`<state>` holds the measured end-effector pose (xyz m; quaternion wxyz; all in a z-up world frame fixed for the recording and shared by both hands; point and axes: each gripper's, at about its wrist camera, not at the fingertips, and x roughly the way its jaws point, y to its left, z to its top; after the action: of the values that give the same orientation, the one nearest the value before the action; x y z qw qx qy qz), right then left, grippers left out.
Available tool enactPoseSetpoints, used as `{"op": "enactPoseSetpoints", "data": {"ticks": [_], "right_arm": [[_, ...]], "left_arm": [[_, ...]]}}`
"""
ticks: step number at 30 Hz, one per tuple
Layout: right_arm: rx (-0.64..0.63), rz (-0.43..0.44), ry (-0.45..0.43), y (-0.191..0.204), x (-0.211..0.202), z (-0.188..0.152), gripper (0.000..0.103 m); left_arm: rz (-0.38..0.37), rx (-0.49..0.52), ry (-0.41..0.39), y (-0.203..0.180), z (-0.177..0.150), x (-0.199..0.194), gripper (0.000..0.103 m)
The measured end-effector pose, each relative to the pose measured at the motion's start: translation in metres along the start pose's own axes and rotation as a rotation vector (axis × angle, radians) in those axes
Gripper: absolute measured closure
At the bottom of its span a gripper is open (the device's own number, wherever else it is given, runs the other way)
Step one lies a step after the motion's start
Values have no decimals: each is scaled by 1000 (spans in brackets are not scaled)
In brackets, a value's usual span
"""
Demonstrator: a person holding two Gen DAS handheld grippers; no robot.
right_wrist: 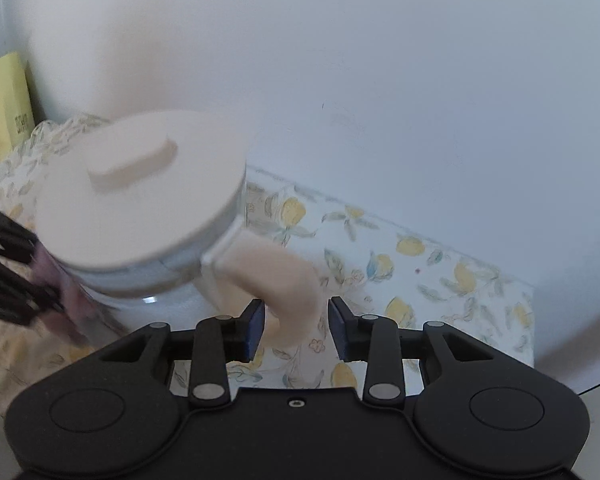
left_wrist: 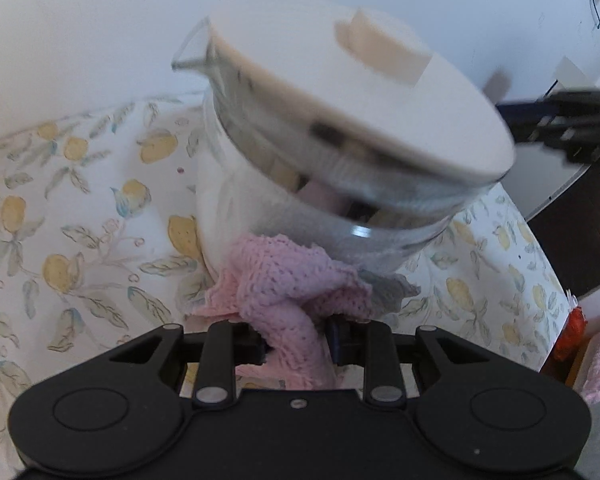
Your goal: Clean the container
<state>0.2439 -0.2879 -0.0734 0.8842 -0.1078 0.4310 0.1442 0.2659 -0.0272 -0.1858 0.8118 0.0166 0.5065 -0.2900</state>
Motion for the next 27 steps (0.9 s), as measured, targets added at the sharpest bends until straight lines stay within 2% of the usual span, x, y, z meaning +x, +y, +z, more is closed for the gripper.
{"op": "enactPoseSetpoints", "data": {"ticks": [2, 3, 8, 12, 15, 16, 19, 23, 27], "right_arm": [[21, -5, 17, -1, -4, 9, 60], [74, -3, 34, -5, -6, 16, 59], [458, -7, 140, -22, -13, 47, 55], [706, -40, 179, -28, -9, 62, 55], [1000, -52, 261, -36, -1, 65, 56], [1027, -56, 267, -35, -2, 62, 56], [1120, -145, 275, -23, 2, 60, 56], [1309, -209, 341, -17, 10, 49, 56], [1481, -217, 361, -20, 18, 37, 56]], "left_arm": [[-2, 12, 9, 0, -1, 4, 77], [0, 18, 14, 0, -2, 7, 77], [-22, 3, 30, 5, -2, 14, 77], [-31, 16, 44, 6, 0, 16, 77], [-28, 45, 49, 4, 1, 17, 77], [-30, 45, 51, 5, 1, 17, 77], [-38, 57, 52, 6, 2, 17, 77], [-47, 77, 57, 6, 4, 19, 77], [-50, 94, 52, 6, 3, 20, 77]]}}
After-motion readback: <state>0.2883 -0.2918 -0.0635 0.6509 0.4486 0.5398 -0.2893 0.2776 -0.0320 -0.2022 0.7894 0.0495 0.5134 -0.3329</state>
